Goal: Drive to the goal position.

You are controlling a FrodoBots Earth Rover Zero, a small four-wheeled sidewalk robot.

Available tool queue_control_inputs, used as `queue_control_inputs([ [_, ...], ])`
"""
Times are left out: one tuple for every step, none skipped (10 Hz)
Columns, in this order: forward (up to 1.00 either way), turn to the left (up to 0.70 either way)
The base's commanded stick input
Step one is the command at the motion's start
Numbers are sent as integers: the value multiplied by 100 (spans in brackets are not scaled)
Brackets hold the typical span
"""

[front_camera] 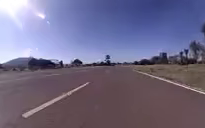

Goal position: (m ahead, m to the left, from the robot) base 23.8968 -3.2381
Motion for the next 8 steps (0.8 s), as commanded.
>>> queue_control_inputs([
  [100, 0],
  [100, 0],
  [100, 0],
  [100, 0],
  [94, 0],
  [86, 0],
  [0, 0],
  [0, 0],
])
